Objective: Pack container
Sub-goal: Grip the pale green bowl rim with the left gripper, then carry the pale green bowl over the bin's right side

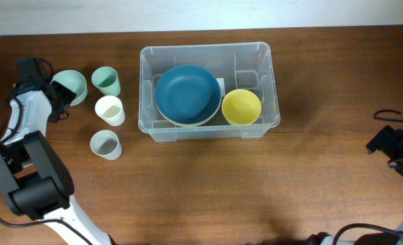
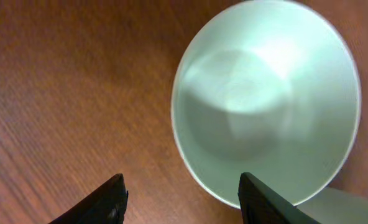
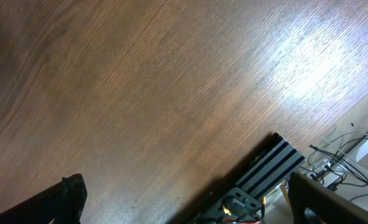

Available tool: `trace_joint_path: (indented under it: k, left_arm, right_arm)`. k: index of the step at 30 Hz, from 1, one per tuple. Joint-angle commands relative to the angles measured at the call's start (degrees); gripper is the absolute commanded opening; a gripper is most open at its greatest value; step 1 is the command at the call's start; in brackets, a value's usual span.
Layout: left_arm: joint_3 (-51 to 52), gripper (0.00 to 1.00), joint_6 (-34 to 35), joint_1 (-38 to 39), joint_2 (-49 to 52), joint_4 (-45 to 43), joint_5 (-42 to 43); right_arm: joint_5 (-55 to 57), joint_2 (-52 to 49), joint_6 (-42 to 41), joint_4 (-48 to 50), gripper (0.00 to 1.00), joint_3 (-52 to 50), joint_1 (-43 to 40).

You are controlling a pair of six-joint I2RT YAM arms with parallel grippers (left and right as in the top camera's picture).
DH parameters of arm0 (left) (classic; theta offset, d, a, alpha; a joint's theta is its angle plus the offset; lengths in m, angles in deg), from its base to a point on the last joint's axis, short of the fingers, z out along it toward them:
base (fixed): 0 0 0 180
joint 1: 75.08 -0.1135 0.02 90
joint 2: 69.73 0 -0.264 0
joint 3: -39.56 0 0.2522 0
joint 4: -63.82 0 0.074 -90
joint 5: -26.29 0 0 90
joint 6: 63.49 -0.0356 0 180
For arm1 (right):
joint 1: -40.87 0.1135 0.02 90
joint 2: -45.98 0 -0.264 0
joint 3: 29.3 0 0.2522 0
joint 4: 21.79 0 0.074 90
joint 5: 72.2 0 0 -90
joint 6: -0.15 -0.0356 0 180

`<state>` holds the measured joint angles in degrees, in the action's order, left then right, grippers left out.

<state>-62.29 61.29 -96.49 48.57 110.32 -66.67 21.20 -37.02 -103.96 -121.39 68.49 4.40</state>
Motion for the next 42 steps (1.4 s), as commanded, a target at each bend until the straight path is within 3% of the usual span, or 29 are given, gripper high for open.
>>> trace_joint_path:
  k: [1, 22, 27, 30, 35, 42]
  left_arm:
    - [-0.61, 0.59, 0.63, -0.39, 0.70, -0.59, 0.66]
    - [-0.61, 0.59, 2.19, -0.52, 4.59, -0.66, 0.20]
    - [-0.61, 0.30, 2.19, -0.52, 4.59, -0.33, 0.20]
    - [-0.61, 0.24, 2.32, -0.52, 4.59, -0.09, 0.22]
    - [-0.61, 0.05, 2.34, -0.52, 4.59, 0.35, 0.20]
    - [-2.01, 0.01, 2.32, -2.25, 4.46, -0.04, 0.22]
  right_arm:
    - [-0.15, -0.15, 0.17, -0.02, 0.99, -0.22, -0.35]
    - [-0.15, -0.15, 0.17, -0.02, 0.99, -0.22, -0.35]
    - [-0.15, -0.15, 0.17, -0.02, 0.99, -0.22, -0.35]
    - [-0.15, -0.15, 0.17, -0.02, 0.99, -0.22, -0.35]
    - [-0.15, -0.15, 0.15, -0.02, 0.99, -0.22, -0.35]
    - [-0.15, -0.15, 0.15, -0.02, 0.99, -0.22, -0.35]
